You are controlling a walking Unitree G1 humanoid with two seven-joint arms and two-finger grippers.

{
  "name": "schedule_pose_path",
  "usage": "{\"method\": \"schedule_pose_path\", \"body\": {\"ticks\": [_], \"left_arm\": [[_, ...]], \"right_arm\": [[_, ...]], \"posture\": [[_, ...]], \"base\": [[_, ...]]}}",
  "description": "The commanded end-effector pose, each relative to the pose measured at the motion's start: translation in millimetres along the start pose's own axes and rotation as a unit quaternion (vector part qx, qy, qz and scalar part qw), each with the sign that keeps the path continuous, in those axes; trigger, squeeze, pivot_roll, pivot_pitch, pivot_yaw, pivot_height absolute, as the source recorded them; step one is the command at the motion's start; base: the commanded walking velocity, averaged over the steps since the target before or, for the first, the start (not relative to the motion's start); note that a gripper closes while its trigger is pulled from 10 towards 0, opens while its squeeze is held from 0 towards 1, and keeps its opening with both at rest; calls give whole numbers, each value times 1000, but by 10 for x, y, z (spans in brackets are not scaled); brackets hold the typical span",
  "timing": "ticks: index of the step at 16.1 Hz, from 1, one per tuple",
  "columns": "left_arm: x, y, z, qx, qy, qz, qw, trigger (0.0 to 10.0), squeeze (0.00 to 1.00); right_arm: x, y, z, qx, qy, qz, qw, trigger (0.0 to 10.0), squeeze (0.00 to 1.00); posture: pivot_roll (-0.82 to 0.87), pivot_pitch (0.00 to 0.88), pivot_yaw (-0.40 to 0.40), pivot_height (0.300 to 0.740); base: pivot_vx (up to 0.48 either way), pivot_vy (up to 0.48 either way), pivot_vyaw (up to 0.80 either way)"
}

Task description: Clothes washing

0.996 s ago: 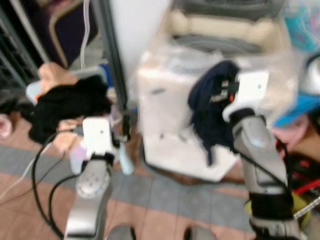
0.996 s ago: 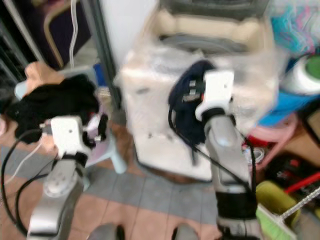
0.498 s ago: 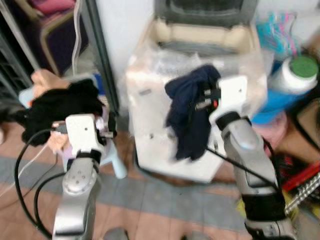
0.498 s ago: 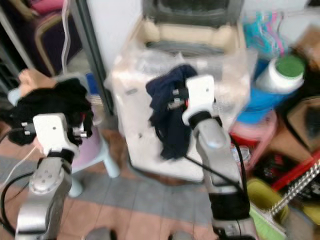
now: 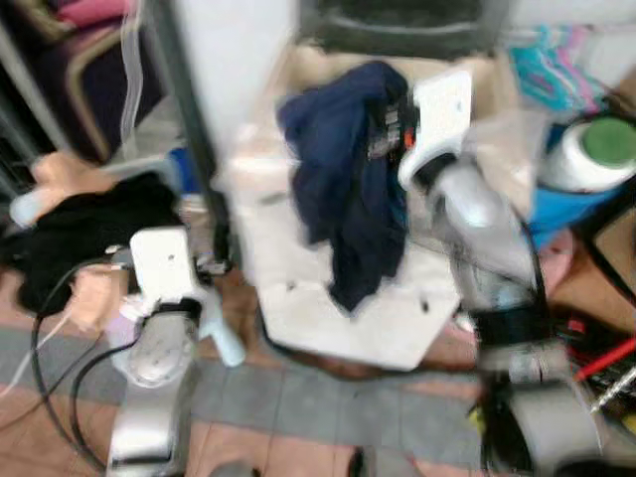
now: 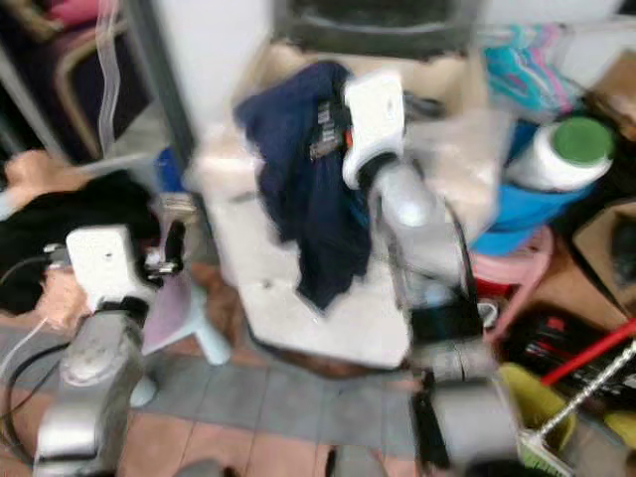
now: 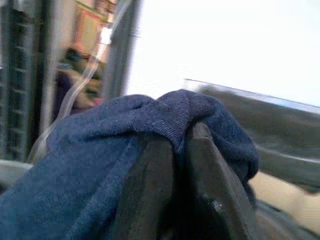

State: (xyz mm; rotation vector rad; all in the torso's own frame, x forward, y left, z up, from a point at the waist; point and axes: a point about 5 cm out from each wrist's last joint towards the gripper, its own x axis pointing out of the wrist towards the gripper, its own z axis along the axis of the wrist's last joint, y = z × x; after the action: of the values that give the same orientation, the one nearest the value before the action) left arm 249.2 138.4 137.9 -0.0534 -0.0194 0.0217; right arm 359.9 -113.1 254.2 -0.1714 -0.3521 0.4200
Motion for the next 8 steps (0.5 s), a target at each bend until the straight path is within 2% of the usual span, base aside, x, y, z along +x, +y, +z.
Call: {"method": "schedule_pose_path", "body": {"ticks": [1, 2, 3, 4, 5, 6, 7, 8], "left_arm": [[4, 21, 11, 4, -3, 3, 1000, 10000, 0], [11, 4, 13, 5, -4, 0, 1000, 10000, 0], [19, -4, 15, 5, -2, 0, 1000, 10000, 0], [21, -1, 29, 2, -3, 1, 1000, 10000, 0], [21, -1, 29, 2, -3, 1, 1000, 10000, 0], [11, -1, 8, 2, 0, 5, 1000, 10000, 0], [5, -16, -9, 4, 3, 9, 1000, 10000, 0], [12, -40, -6, 9, 0, 10, 1000, 10000, 0]], "right_arm": [[231, -63, 286, -12, -46, -6, 999, 10000, 0], [338, -152, 397, -9, -55, -19, 998, 10000, 0], [445, -313, 567, -11, -68, -40, 997, 10000, 0], [521, -534, 809, -8, -96, -71, 993, 10000, 0], [521, -534, 809, -8, -96, -71, 993, 10000, 0], [528, -655, 955, -7, -129, -84, 988, 10000, 0], [511, -650, 938, -5, -141, -82, 987, 10000, 0], [484, -555, 778, -12, -130, -65, 989, 10000, 0]], "posture": [[2, 45, 23, 740], [9, 43, 19, 740], [13, 44, 16, 740], [13, 44, 16, 740], [13, 44, 16, 740], [15, 42, 4, 740], [12, 41, 2, 740], [11, 40, 2, 740]], "base": [[469, 0, 0], [469, 0, 0], [412, 0, 0], [0, 0, 0], [0, 0, 0], [0, 0, 0], [0, 0, 0], [0, 0, 0]]}}
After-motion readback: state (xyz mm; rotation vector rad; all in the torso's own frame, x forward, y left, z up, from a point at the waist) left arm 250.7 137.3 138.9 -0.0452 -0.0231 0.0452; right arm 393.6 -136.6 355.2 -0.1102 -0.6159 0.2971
